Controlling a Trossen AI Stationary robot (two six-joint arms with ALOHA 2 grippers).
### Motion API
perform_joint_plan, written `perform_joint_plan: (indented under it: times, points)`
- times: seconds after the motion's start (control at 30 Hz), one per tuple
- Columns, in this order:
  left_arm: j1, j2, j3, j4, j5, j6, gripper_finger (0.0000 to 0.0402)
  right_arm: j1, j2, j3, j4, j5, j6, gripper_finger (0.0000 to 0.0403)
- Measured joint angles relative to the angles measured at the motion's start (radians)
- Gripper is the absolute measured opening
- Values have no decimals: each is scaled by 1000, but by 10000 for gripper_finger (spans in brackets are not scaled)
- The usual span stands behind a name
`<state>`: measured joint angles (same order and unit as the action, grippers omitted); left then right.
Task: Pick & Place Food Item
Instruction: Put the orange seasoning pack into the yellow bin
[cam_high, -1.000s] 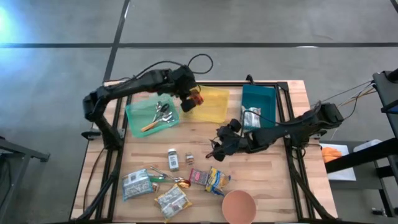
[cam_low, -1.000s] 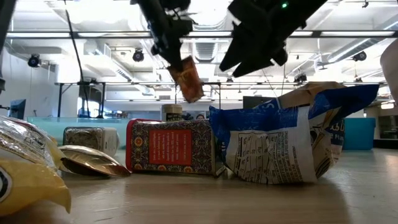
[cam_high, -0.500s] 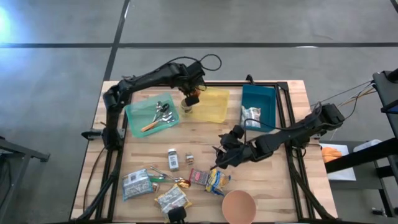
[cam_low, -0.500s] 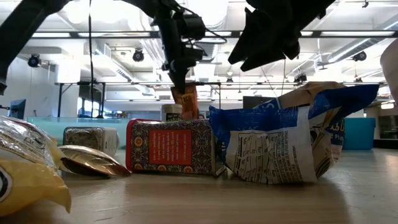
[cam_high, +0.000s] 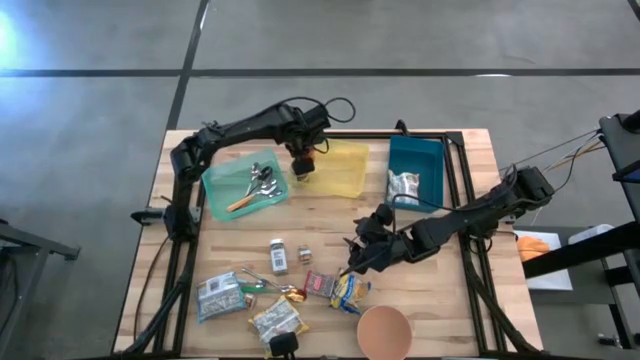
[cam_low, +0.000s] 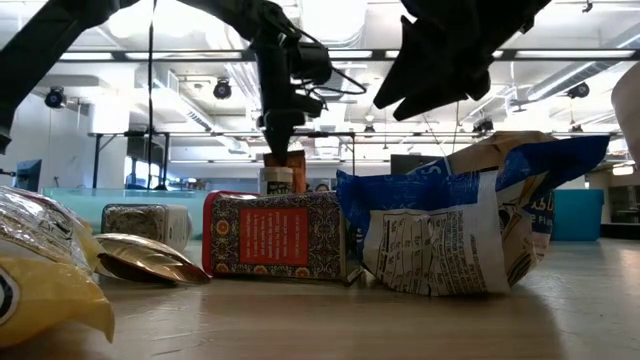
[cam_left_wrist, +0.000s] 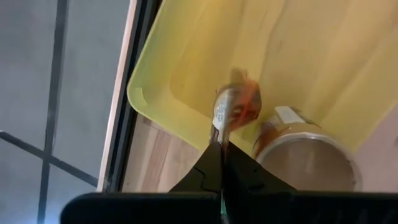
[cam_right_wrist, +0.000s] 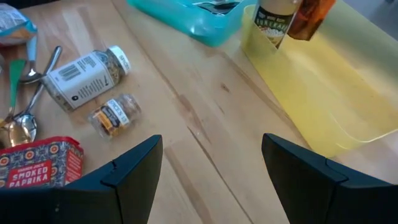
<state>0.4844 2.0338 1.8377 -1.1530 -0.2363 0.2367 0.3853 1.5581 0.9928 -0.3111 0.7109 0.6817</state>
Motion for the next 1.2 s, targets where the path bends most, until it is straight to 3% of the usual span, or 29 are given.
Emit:
perform_joint_plan:
  times: [0.47, 1.2]
  points:
    - [1, 0, -125, 93, 0, 29, 0, 2, 1, -1, 0, -1, -3, 274]
    - [8, 0, -131, 116, 0, -6, 9, 1, 1, -19, 0, -3, -1, 274]
